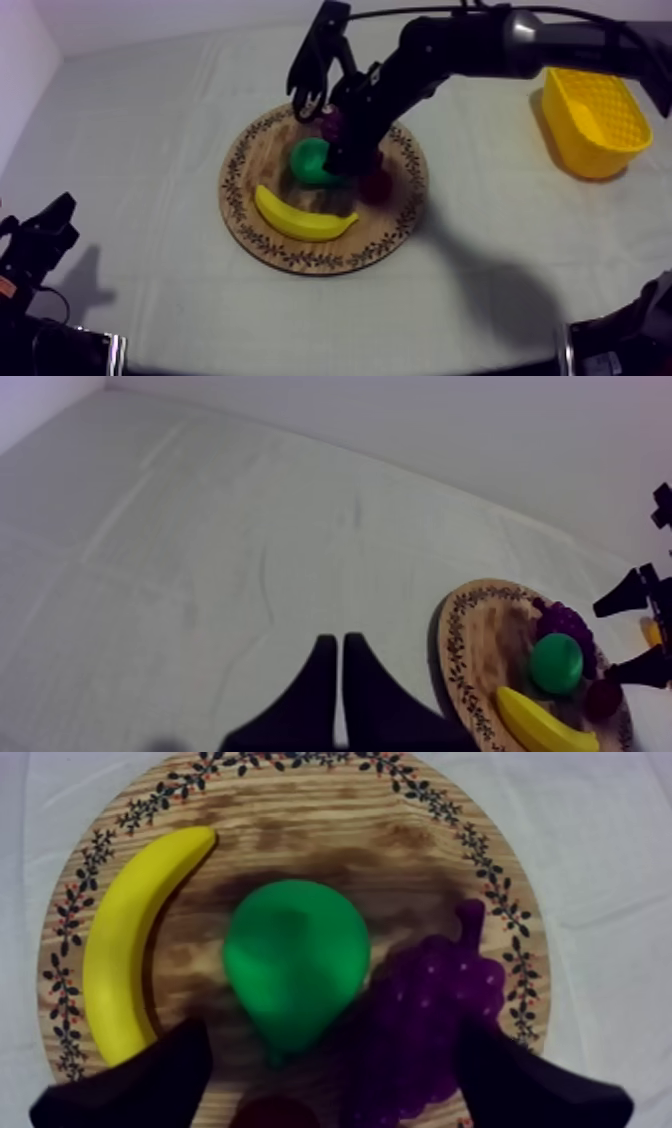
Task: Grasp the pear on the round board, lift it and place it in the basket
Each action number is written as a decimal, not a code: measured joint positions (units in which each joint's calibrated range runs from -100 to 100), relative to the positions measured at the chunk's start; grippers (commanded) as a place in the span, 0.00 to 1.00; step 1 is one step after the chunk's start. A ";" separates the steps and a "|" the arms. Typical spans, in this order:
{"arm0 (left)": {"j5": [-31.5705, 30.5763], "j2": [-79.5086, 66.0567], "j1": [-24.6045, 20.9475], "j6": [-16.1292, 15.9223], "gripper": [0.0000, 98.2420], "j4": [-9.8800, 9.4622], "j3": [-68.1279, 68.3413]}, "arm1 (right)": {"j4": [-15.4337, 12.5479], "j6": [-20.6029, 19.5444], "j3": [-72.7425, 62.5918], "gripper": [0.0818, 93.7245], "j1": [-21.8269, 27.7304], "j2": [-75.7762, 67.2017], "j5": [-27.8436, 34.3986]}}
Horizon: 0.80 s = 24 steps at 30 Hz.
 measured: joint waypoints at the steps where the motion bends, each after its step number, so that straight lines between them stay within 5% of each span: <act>1: 0.00 0.00 0.00 0.00 0.00 0.00 0.00 | -0.13 0.12 -0.28 0.75 -0.04 0.42 -0.21; 24: 0.00 0.00 0.00 0.00 0.00 0.00 0.00 | -0.12 0.17 -7.00 0.74 -2.47 9.55 -0.24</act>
